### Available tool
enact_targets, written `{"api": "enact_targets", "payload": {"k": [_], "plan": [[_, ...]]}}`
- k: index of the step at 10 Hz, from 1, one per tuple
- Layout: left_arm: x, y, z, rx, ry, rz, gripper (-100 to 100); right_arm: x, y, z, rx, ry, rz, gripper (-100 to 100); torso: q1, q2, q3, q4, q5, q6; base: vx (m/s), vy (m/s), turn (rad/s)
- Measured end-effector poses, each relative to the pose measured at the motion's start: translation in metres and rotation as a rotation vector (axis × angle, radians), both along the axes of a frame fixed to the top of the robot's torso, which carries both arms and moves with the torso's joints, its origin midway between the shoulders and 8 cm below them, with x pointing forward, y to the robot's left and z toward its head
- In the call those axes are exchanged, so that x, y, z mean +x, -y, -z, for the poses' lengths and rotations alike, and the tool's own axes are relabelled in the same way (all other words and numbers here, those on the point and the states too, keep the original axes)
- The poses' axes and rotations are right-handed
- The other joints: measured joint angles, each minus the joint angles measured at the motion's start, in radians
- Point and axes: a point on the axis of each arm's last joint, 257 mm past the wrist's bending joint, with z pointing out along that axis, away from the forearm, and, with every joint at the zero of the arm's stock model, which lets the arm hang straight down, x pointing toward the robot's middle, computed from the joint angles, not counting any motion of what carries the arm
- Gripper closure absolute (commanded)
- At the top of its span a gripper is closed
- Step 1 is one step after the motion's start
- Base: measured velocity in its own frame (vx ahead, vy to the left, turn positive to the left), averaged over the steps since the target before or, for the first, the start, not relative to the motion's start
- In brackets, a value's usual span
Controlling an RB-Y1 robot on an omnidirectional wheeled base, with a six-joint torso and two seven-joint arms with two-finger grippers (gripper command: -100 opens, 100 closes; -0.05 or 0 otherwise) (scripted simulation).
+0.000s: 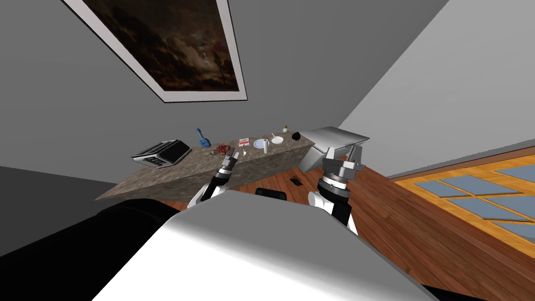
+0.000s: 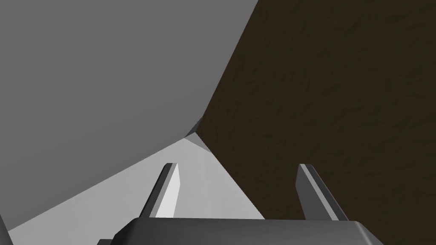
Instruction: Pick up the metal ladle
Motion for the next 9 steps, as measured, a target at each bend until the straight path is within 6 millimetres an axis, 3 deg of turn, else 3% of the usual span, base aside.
{"api": "enact_targets", "payload": {"k": [6,9], "plan": [[-0.01,-0.055,0.065,0.095,-0.228,-0.051,-100,0.0,0.0,0.0,0.0,0.0,0.0,0,-0.001,-0.001,-0.001,0.0,0.0,0.0,-0.042,-0.081,-0.055],[-0.014,-0.08,0.086,0.136,-0.321,-0.073,-100,0.0,0.0,0.0,0.0,0.0,0.0,0,0.001,-0.002,-0.001,0.0,0.0,0.0,-0.023,-0.051,-0.066]]}}
